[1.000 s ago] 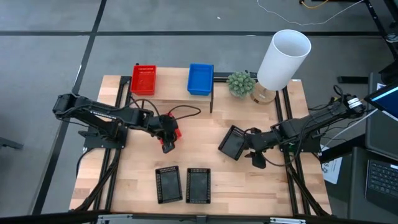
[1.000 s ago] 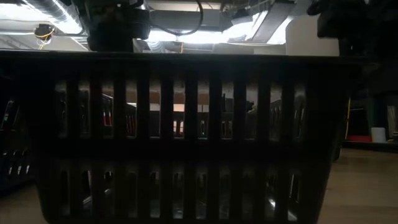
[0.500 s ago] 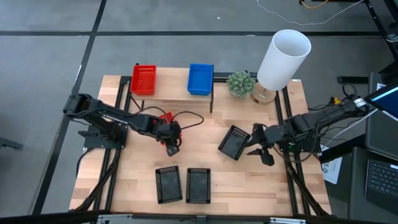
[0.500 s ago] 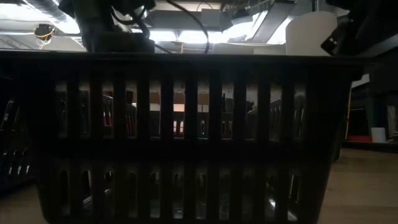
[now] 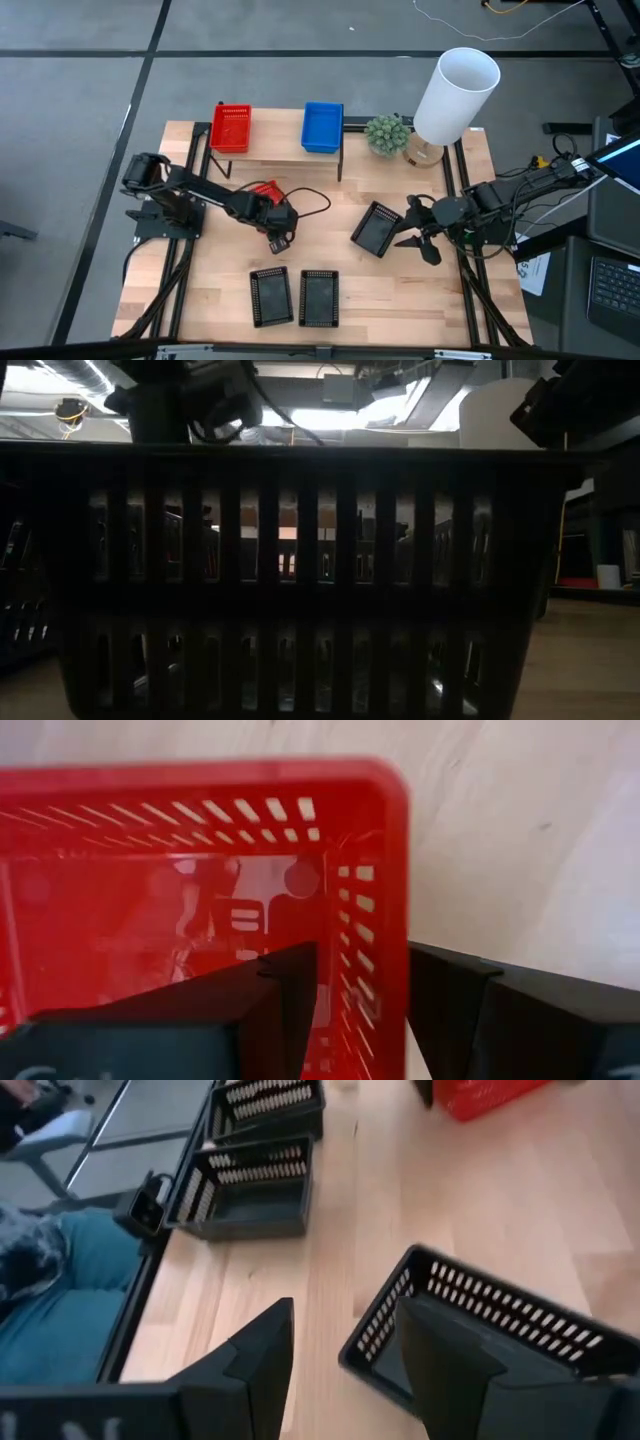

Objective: Stack baskets on shelf by color
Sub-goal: Stack the red bin on top of the stacked red bins on the shelf

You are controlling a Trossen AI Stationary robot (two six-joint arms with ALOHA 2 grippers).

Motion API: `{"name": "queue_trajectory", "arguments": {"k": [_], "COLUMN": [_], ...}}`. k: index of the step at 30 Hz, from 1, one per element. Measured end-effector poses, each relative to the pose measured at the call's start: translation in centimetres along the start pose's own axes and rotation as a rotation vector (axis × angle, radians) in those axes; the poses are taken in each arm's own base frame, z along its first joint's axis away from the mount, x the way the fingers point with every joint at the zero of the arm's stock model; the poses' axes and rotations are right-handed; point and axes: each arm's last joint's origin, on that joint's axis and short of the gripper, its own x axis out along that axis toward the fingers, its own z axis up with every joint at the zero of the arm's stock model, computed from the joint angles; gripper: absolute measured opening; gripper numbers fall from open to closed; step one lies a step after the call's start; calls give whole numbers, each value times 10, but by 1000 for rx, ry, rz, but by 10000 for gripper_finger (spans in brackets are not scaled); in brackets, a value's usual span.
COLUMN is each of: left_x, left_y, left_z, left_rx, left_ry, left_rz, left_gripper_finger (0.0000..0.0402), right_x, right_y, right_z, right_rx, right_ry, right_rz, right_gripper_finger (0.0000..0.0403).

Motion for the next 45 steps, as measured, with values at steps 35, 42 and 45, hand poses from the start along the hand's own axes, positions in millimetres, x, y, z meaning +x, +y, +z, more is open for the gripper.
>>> {"name": "queue_trajectory", "arguments": {"k": [35,42,45], "left_x": [-281,-267,-263], "left_y": [120,155,168], "left_z": [39,41,48], "left_rx": [453,397,431], "left_ry": [-156,-58,-61], "left_rz": [426,358,337], "left_gripper_finger": [0,0,0], "right_x": [3,3,3], "right_y": [0,0,0], "right_z": [1,1,1], "right_rx": [0,0,3], "right_ry": [-4,-7,-7], "right_rz": [-7,-6,-6], "right_gripper_finger": [174,174,174]}}
